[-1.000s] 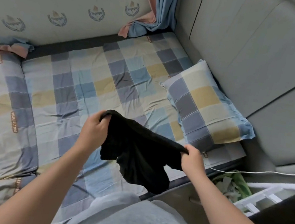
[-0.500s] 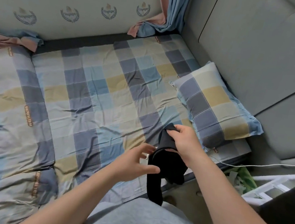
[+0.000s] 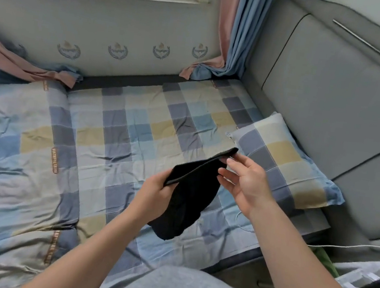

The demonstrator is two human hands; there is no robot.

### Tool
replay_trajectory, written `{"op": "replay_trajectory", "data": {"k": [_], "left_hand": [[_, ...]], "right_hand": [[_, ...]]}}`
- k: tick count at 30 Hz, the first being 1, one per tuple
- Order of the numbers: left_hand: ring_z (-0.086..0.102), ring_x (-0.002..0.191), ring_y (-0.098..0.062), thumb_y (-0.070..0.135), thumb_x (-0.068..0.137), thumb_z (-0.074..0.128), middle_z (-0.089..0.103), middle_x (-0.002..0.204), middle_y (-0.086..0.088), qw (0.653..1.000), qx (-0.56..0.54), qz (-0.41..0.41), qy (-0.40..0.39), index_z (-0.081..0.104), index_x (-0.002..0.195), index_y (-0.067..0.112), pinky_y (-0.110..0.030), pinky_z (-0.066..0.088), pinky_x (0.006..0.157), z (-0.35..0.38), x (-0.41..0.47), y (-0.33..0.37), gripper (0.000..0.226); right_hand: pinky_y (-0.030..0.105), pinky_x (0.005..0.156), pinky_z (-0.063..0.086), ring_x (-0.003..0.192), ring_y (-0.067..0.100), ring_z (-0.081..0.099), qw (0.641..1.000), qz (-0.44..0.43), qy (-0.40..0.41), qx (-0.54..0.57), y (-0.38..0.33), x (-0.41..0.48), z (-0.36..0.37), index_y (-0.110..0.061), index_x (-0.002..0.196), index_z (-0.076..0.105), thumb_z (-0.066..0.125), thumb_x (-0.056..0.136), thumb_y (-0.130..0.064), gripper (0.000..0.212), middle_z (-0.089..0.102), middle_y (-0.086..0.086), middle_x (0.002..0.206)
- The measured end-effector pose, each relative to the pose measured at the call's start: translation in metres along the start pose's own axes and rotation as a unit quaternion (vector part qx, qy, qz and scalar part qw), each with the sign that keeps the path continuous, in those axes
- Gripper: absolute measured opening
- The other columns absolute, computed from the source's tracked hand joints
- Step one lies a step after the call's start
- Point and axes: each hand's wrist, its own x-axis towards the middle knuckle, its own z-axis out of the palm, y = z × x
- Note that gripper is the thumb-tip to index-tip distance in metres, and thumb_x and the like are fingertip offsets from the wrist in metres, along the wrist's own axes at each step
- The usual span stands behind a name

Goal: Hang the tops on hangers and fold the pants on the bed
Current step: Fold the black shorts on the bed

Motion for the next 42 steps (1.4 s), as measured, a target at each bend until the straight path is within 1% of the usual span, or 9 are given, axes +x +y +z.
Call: {"op": "replay_trajectory", "data": {"k": [3, 8, 16, 19, 22, 24, 31, 36, 42], "left_hand": [[0.065, 0.076, 0.004, 0.011, 0.101, 0.048, 0.071, 0.080, 0.022, 0.998, -0.048, -0.014, 0.042, 0.070, 0.089, 0.049, -0.010, 0.045, 0.065, -0.013, -0.002, 0.021, 0.045], [0.066, 0.072, -0.018, 0.028, 0.103, 0.049, 0.069, 0.076, -0.003, 0.985, -0.129, -0.044, 0.102, 0.070, 0.085, 0.029, -0.037, 0.052, 0.070, -0.034, -0.001, 0.054, 0.027], [0.073, 0.073, -0.015, 0.037, 0.101, 0.054, 0.075, 0.080, -0.001, 0.957, -0.252, -0.072, 0.121, 0.075, 0.081, 0.027, -0.029, 0.058, 0.060, -0.046, -0.010, 0.092, 0.030], [0.074, 0.073, -0.014, 0.039, 0.101, 0.054, 0.076, 0.083, -0.002, 0.945, -0.296, -0.083, 0.109, 0.076, 0.086, 0.027, -0.026, 0.056, 0.056, -0.044, -0.012, 0.096, 0.029], [0.073, 0.069, -0.012, 0.038, 0.102, 0.053, 0.076, 0.079, 0.001, 0.941, -0.310, -0.078, 0.109, 0.078, 0.074, 0.033, -0.026, 0.056, 0.054, -0.043, -0.011, 0.095, 0.037], [0.073, 0.068, -0.013, 0.037, 0.102, 0.054, 0.076, 0.077, 0.000, 0.938, -0.314, -0.079, 0.126, 0.078, 0.072, 0.034, -0.027, 0.056, 0.053, -0.046, -0.010, 0.092, 0.039], [0.068, 0.104, -0.020, 0.032, 0.100, 0.061, 0.072, 0.108, 0.001, 0.956, -0.196, -0.114, 0.188, 0.068, 0.115, 0.027, -0.034, 0.057, 0.082, -0.052, 0.007, 0.061, 0.018], [0.062, 0.103, -0.003, 0.031, 0.091, 0.072, 0.062, 0.122, 0.007, 0.987, -0.075, -0.084, 0.118, 0.054, 0.136, 0.024, -0.016, 0.048, 0.073, -0.035, 0.006, 0.042, 0.048], [0.066, 0.106, -0.003, 0.051, 0.076, 0.081, 0.065, 0.121, 0.015, 0.972, 0.032, -0.132, -0.191, 0.058, 0.126, 0.034, -0.029, 0.053, 0.095, 0.001, -0.009, 0.027, 0.058]], "right_hand": [[0.032, 0.073, 0.058, 0.093, 0.021, 0.074, 0.998, -0.011, -0.057, -0.031, 0.003, -0.004, -0.001, -0.015, 0.119, 0.060, 0.055, 0.101, -0.010, 0.019, 0.075, 0.002, 0.112], [0.038, 0.086, 0.058, 0.102, 0.022, 0.072, 0.977, -0.018, -0.157, -0.142, 0.020, -0.016, 0.008, -0.016, 0.114, 0.063, 0.062, 0.098, -0.017, 0.016, 0.076, 0.001, 0.110], [0.008, 0.084, 0.045, 0.110, -0.026, 0.047, 0.886, -0.013, -0.288, -0.364, 0.067, -0.026, 0.023, -0.045, 0.133, 0.046, 0.077, 0.066, -0.058, 0.075, 0.052, -0.036, 0.125], [0.025, 0.096, 0.049, 0.116, 0.000, 0.058, 0.854, -0.012, -0.268, -0.446, 0.091, -0.022, 0.015, -0.034, 0.135, 0.053, 0.072, 0.076, -0.056, 0.066, 0.061, -0.017, 0.127], [0.029, 0.082, 0.049, 0.088, 0.008, 0.063, 0.852, -0.068, -0.215, -0.471, 0.103, -0.016, -0.001, -0.024, 0.093, 0.064, 0.066, 0.094, -0.030, 0.007, 0.066, -0.006, 0.092], [0.026, 0.063, 0.040, 0.061, 0.005, 0.051, 0.864, -0.093, -0.155, -0.470, 0.105, -0.010, -0.016, -0.021, 0.068, 0.050, 0.063, 0.097, -0.020, 0.032, 0.052, -0.006, 0.064], [0.034, 0.060, 0.030, 0.057, 0.010, 0.037, 0.892, -0.112, -0.077, -0.431, 0.059, -0.001, -0.043, -0.012, 0.068, 0.041, 0.054, 0.101, -0.021, 0.037, 0.038, -0.011, 0.056], [0.032, 0.068, 0.035, 0.070, 0.018, 0.043, 0.939, -0.109, -0.066, -0.319, 0.028, 0.003, -0.030, 0.008, 0.084, 0.053, 0.055, 0.102, -0.022, 0.035, 0.047, 0.006, 0.073], [0.050, 0.074, 0.058, 0.081, 0.026, 0.065, 0.976, -0.083, -0.073, -0.188, 0.004, -0.009, 0.004, -0.010, 0.086, 0.064, 0.056, 0.102, -0.023, 0.022, 0.065, 0.008, 0.082]]}}
